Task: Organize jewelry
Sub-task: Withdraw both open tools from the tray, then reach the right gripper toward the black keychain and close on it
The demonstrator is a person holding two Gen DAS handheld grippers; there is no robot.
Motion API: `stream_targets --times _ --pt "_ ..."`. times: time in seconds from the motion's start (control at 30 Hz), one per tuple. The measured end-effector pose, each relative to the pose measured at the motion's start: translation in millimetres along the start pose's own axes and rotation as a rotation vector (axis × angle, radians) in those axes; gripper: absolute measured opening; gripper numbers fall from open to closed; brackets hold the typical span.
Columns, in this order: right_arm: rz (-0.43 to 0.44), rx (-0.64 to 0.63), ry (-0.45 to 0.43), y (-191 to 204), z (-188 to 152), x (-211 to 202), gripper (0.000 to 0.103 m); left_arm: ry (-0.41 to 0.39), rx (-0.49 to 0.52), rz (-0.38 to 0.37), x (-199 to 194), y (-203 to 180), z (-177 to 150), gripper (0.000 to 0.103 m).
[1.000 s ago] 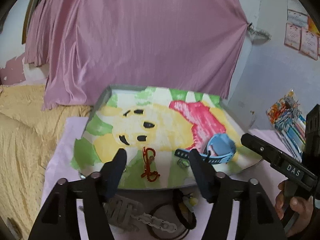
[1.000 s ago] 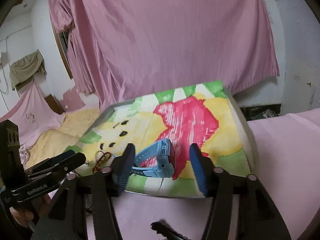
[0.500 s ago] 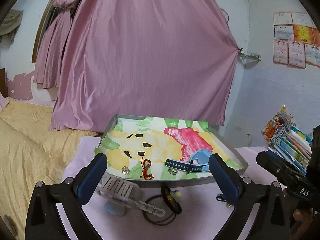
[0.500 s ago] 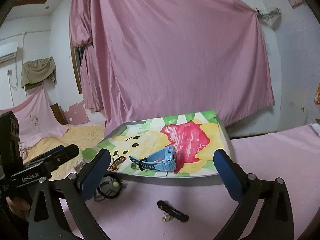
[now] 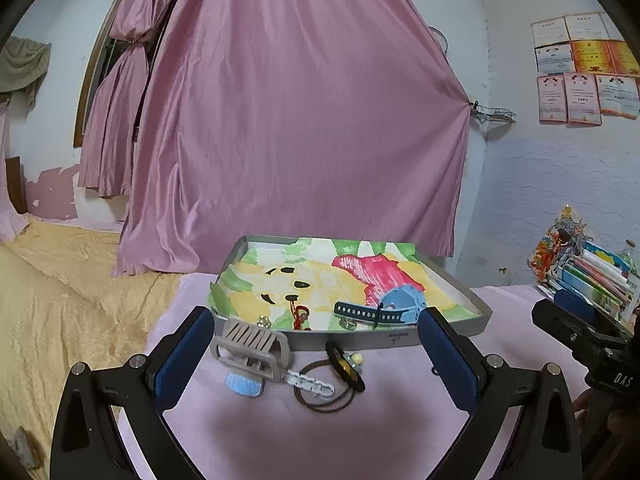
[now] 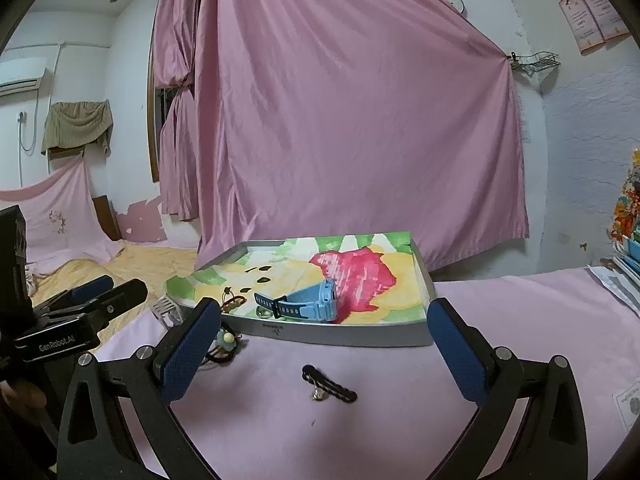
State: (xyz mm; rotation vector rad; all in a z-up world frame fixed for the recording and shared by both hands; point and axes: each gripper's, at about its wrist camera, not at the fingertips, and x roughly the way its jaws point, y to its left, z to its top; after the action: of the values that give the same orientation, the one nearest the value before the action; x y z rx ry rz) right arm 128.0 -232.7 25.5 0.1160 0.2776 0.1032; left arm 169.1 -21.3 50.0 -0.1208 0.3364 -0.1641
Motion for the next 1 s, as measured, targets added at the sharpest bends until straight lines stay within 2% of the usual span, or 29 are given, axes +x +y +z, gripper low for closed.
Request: stream_targets --times 0.13,0.23,0.53,0.77,0.8,0.9,0.97,1.0 --pt "-0.006 0.001 0.034 -3.9 -4.3 3.4 0.101 0.009 -0.001 -0.001 -3.7 -0.5 -2.6 0.102" --pt "-0.008 0.003 0.068 -6.9 -6.4 8.6 0.101 0.043 0.009 -0.013 -1.1 -2.8 -4.1 0.102" --pt "0.011 -0.007 0.191 -12.3 -12.1 24.0 0.101 0.223 0.012 -0.060 20.3 -5.2 -13.1 0.102" --pt "0.059 -0.019 0.334 -18.5 -18.3 46.7 0.101 0.304 -0.035 -0.101 37.0 -1.0 -18.3 0.102" --pt "0.065 -0.023 0.354 -18.6 -18.4 50.8 0.101 0.310 -0.037 -0.104 38.8 -1.7 -18.4 0.101" --pt "0.091 -0.029 0.413 -18.6 -19.2 64.4 0.101 0.334 -0.043 -0.111 44.8 -2.5 -19.0 0.088" --pt "0.113 -0.026 0.450 -17.3 -20.2 73.6 0.098 0.351 -0.053 -0.117 49.6 -2.1 -20.1 0.082" --pt "0.120 -0.025 0.466 -16.7 -20.8 77.3 0.093 0.358 -0.057 -0.119 51.1 -1.8 -20.2 0.078"
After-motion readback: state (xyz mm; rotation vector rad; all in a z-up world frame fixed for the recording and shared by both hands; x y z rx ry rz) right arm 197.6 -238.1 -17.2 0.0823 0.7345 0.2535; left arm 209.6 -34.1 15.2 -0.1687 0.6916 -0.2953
